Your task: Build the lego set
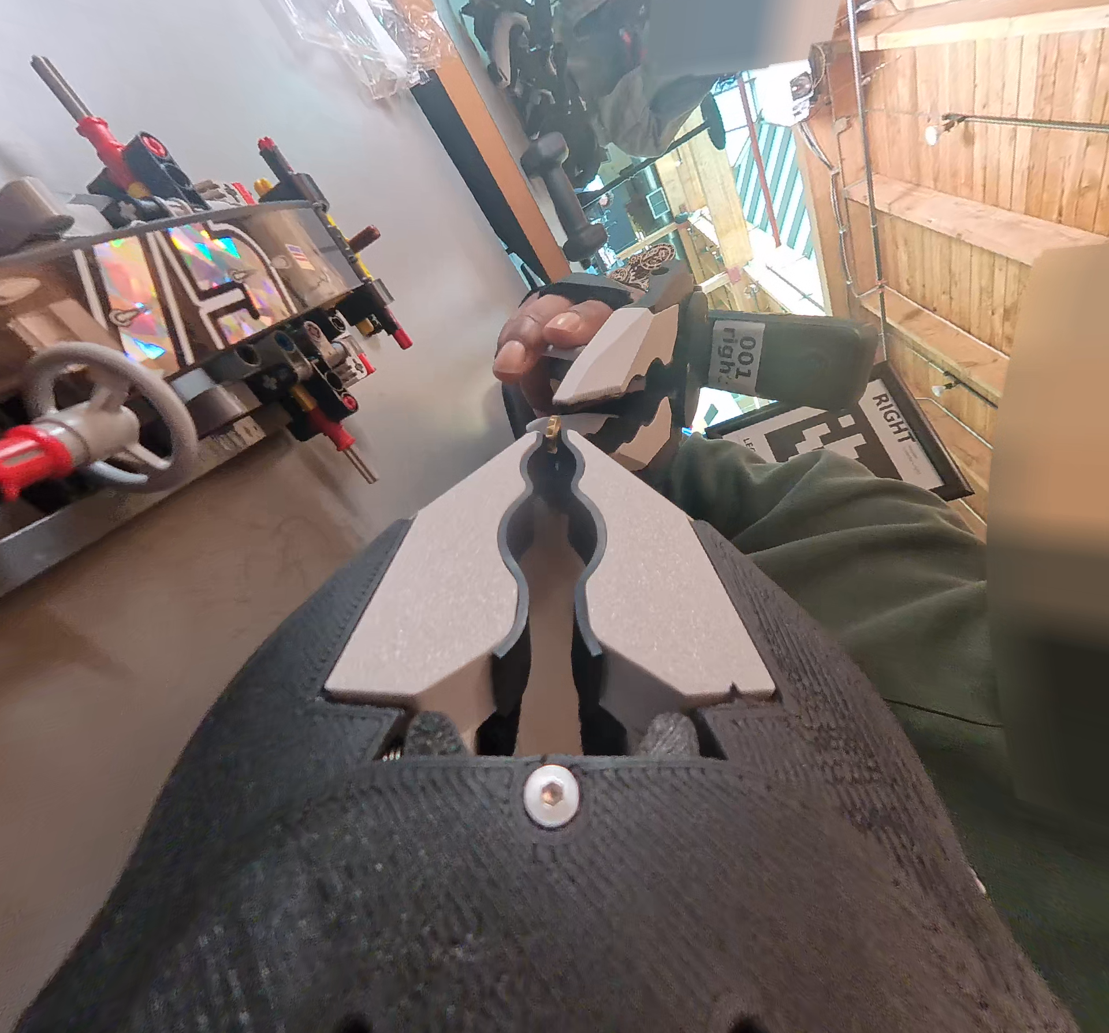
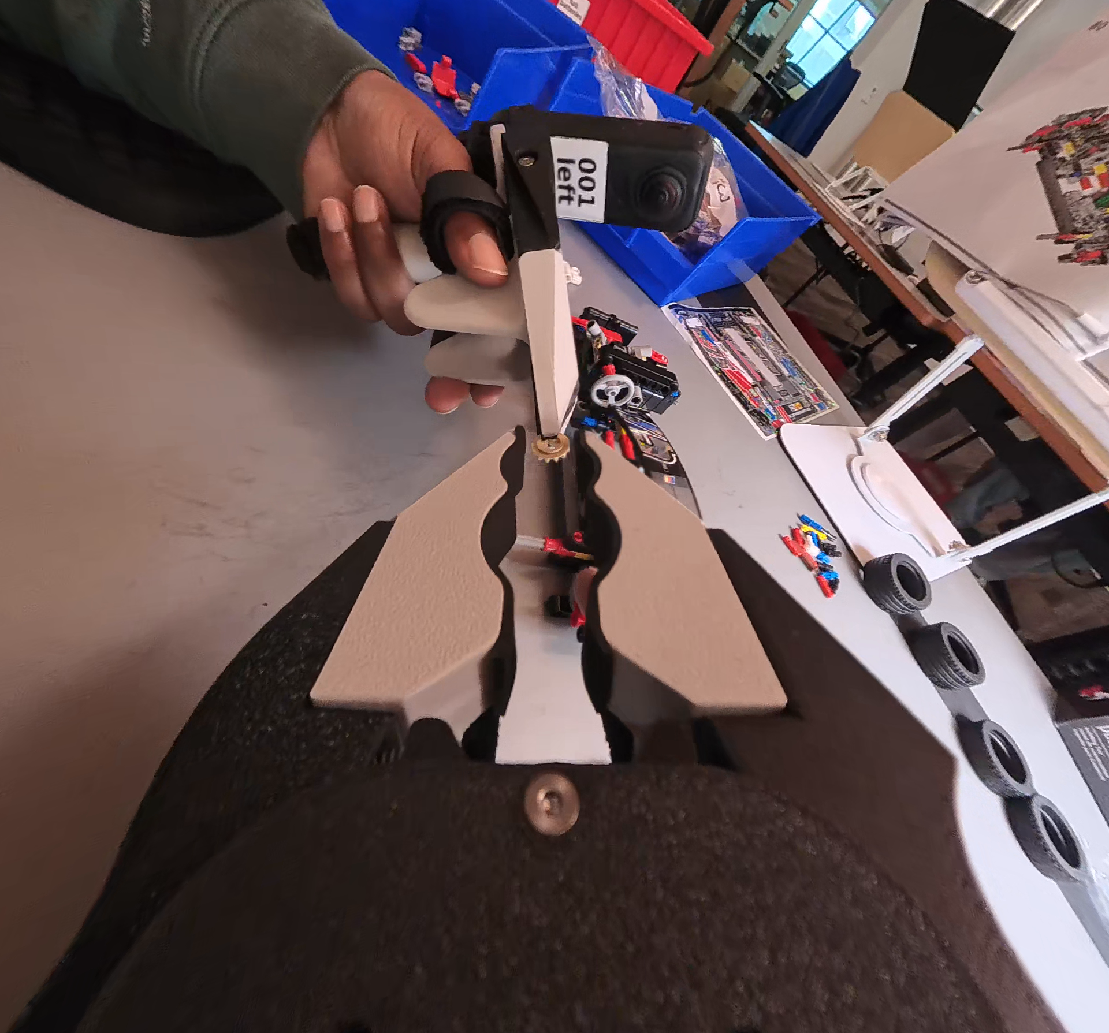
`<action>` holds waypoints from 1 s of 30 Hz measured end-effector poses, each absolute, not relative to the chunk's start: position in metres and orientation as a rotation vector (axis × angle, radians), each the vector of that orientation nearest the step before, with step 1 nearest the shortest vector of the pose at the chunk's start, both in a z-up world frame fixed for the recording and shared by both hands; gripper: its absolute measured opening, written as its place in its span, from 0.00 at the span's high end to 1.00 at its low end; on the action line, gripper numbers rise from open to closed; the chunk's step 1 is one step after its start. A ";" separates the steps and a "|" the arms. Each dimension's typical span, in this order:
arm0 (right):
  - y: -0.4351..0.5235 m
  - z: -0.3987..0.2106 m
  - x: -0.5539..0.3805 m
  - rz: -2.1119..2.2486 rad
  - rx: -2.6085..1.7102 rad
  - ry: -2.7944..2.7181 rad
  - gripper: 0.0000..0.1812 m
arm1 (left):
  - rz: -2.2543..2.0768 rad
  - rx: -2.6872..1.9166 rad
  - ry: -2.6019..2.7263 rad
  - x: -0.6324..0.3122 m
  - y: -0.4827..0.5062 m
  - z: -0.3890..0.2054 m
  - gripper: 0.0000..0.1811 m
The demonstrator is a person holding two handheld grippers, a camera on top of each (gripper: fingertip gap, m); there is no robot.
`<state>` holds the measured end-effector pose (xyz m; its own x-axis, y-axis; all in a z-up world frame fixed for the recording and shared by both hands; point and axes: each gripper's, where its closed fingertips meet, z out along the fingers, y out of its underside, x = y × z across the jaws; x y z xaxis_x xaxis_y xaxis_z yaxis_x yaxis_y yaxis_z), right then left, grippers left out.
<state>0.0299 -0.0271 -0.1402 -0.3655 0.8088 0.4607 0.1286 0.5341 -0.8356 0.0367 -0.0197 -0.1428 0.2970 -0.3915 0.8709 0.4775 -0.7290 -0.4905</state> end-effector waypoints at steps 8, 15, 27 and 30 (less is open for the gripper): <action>-0.031 -0.144 0.034 0.933 -0.778 -1.863 0.96 | -1.525 -1.870 -0.049 0.042 -0.023 -0.147 1.00; -0.031 -0.145 0.035 0.959 -0.779 -1.873 0.94 | -1.530 -1.872 -0.054 0.042 -0.022 -0.147 1.00; -0.031 -0.146 0.037 0.941 -0.759 -1.884 0.92 | -1.536 -1.875 -0.053 0.042 -0.023 -0.148 1.00; -0.029 -0.146 0.036 0.937 -0.760 -1.880 0.93 | -1.536 -1.876 -0.053 0.043 -0.023 -0.148 1.00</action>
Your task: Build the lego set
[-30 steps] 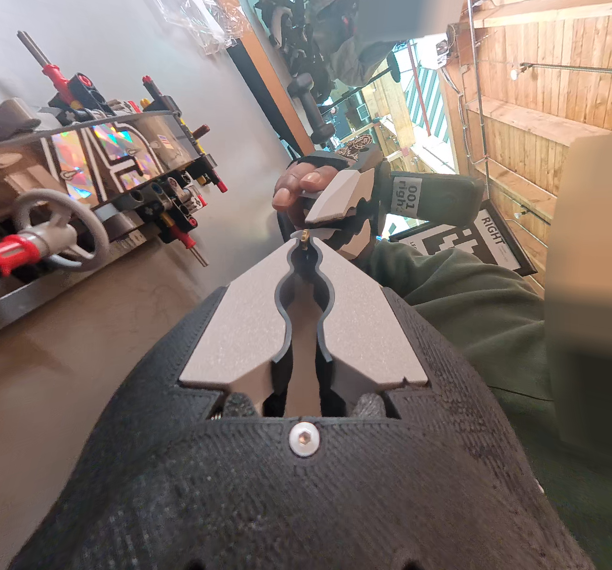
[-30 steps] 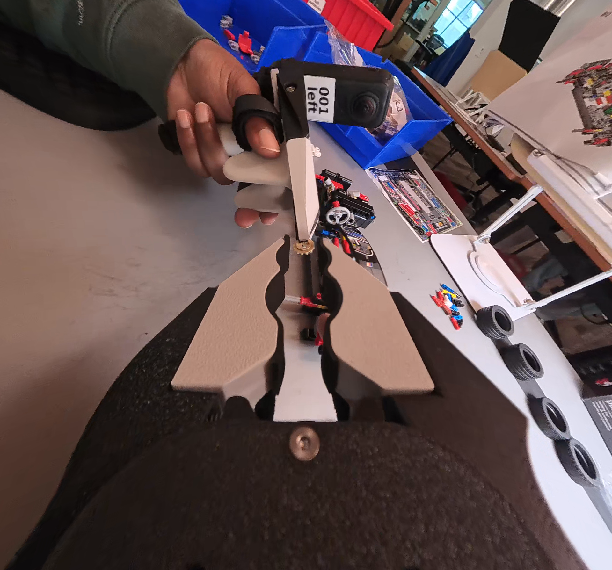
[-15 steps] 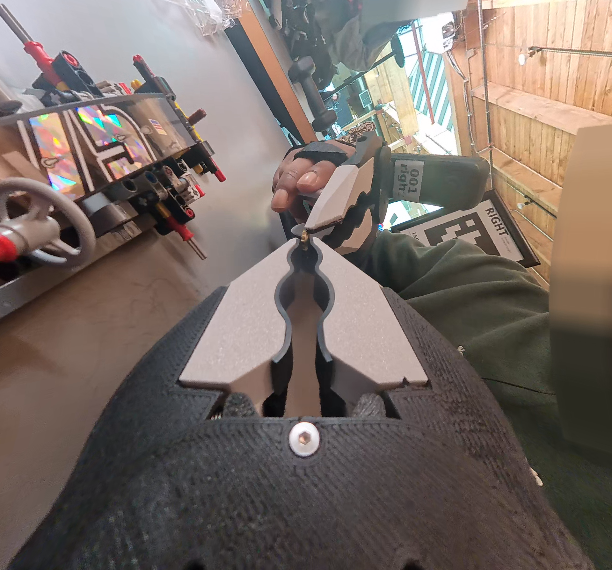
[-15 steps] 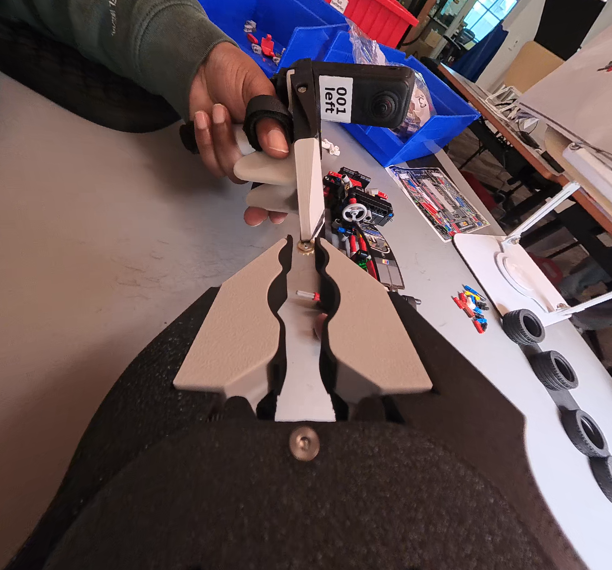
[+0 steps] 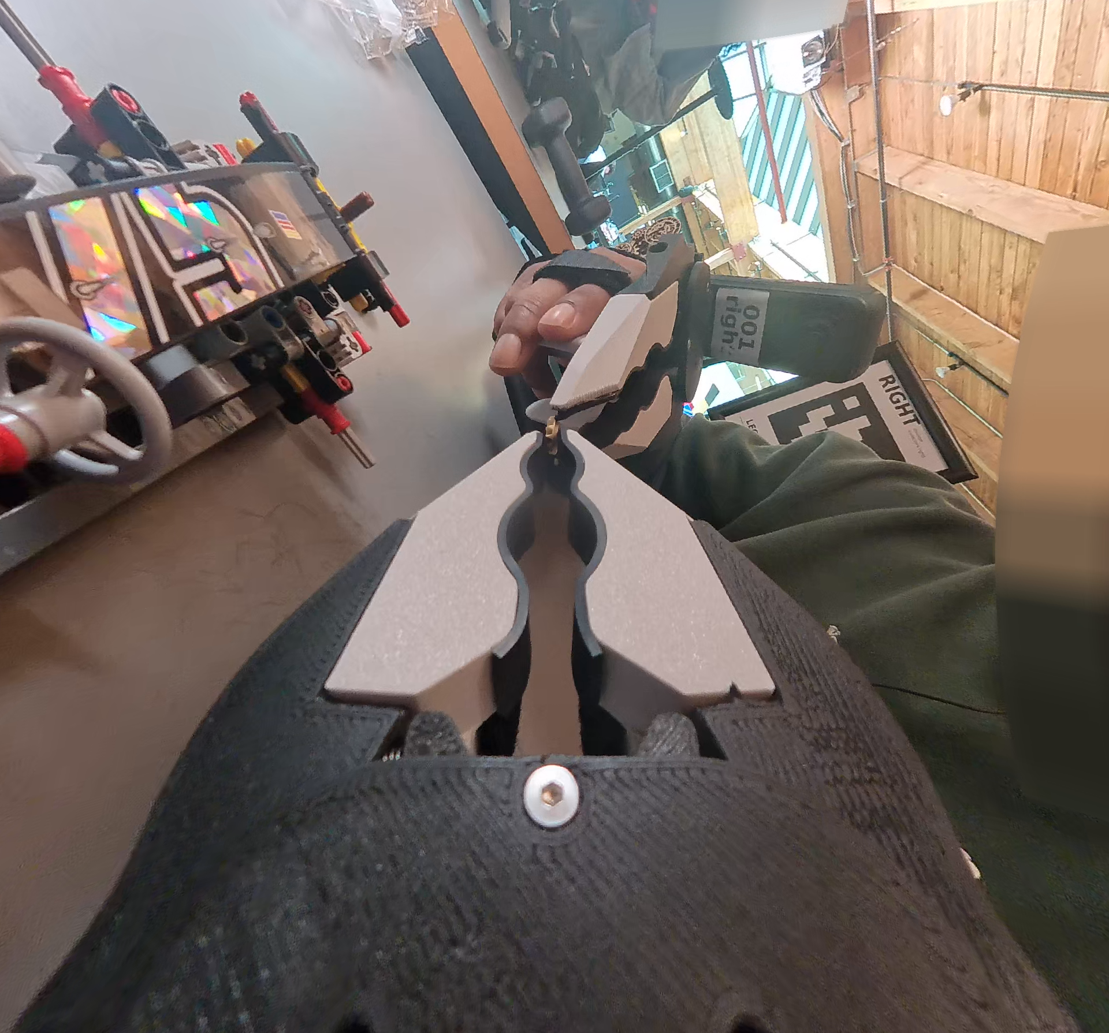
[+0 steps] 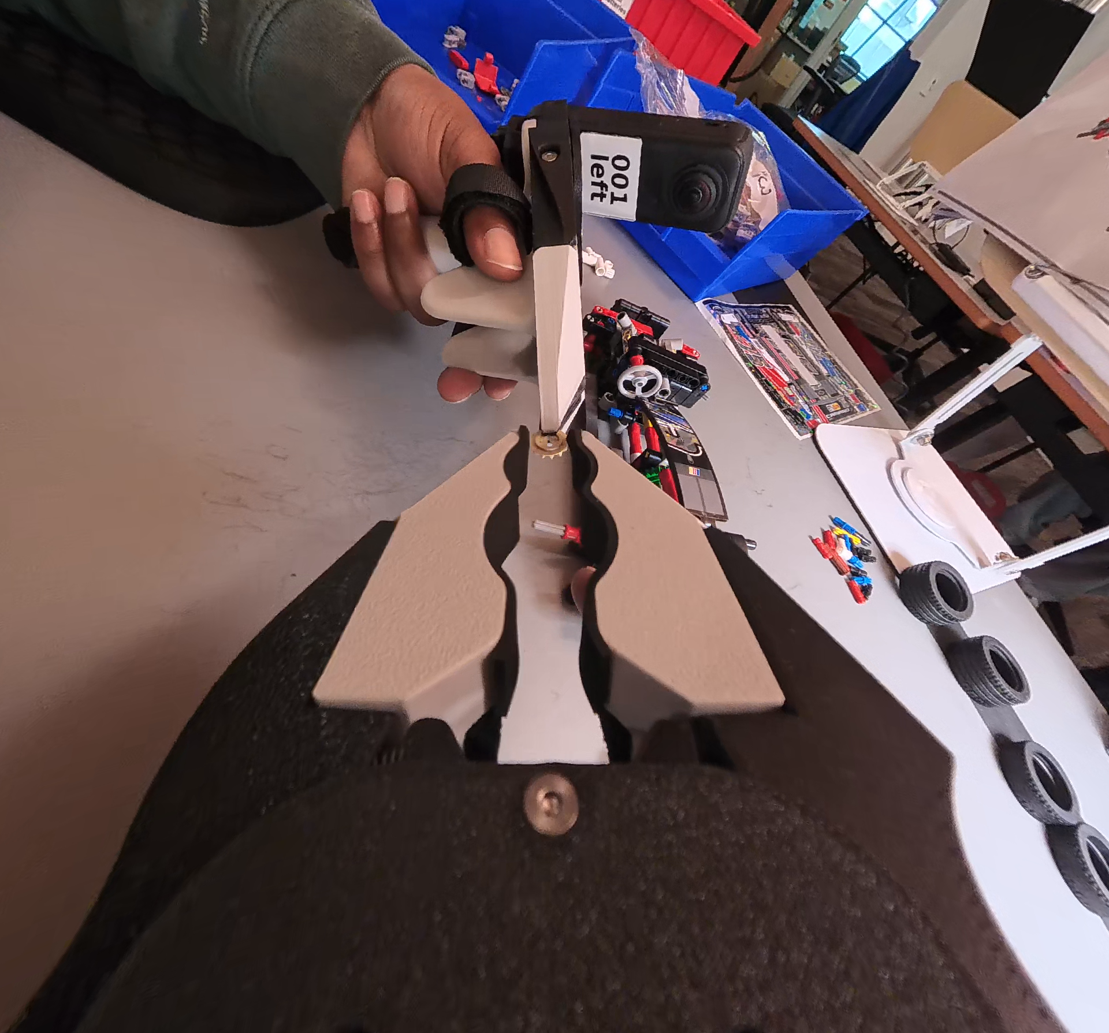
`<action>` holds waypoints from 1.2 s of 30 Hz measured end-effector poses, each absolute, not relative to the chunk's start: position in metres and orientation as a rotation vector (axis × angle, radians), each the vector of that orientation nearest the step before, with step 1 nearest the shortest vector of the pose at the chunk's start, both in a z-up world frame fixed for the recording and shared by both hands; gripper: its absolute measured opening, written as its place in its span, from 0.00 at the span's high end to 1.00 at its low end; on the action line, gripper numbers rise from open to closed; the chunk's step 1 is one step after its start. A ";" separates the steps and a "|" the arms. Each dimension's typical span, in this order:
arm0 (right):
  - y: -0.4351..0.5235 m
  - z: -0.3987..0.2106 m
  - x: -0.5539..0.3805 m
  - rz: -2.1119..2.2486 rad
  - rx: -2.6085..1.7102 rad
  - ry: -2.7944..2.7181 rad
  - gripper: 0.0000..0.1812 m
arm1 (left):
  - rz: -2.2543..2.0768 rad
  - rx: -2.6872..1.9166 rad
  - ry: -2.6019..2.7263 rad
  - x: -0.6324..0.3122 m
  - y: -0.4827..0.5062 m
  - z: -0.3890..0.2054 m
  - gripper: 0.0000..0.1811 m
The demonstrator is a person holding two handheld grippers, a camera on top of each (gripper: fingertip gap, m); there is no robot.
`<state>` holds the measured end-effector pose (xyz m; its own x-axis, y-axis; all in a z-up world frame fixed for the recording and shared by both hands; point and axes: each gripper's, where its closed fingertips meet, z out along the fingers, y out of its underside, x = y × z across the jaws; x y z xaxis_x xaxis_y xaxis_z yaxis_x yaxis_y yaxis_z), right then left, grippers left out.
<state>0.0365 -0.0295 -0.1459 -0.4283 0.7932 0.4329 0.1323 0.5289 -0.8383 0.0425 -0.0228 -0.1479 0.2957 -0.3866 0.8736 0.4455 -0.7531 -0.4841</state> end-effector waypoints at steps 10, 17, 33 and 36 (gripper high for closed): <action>-0.028 -0.150 0.037 0.916 -0.762 -1.896 0.92 | -1.537 -1.881 -0.047 0.043 -0.023 -0.149 1.00; -0.030 -0.149 0.037 0.920 -0.750 -1.892 0.93 | -1.534 -1.883 -0.046 0.043 -0.023 -0.149 1.00; -0.034 -0.152 0.038 0.927 -0.733 -1.915 0.93 | -1.552 -1.899 -0.030 0.046 -0.025 -0.152 1.00; -0.033 -0.152 0.038 0.925 -0.735 -1.912 0.94 | -1.555 -1.899 -0.030 0.046 -0.025 -0.152 1.00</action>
<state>0.0379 -0.0334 -0.1520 -0.4525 0.7730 0.4446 0.1314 0.5510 -0.8241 0.0464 -0.0251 -0.1521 0.2882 -0.3851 0.8767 0.4185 -0.7729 -0.4770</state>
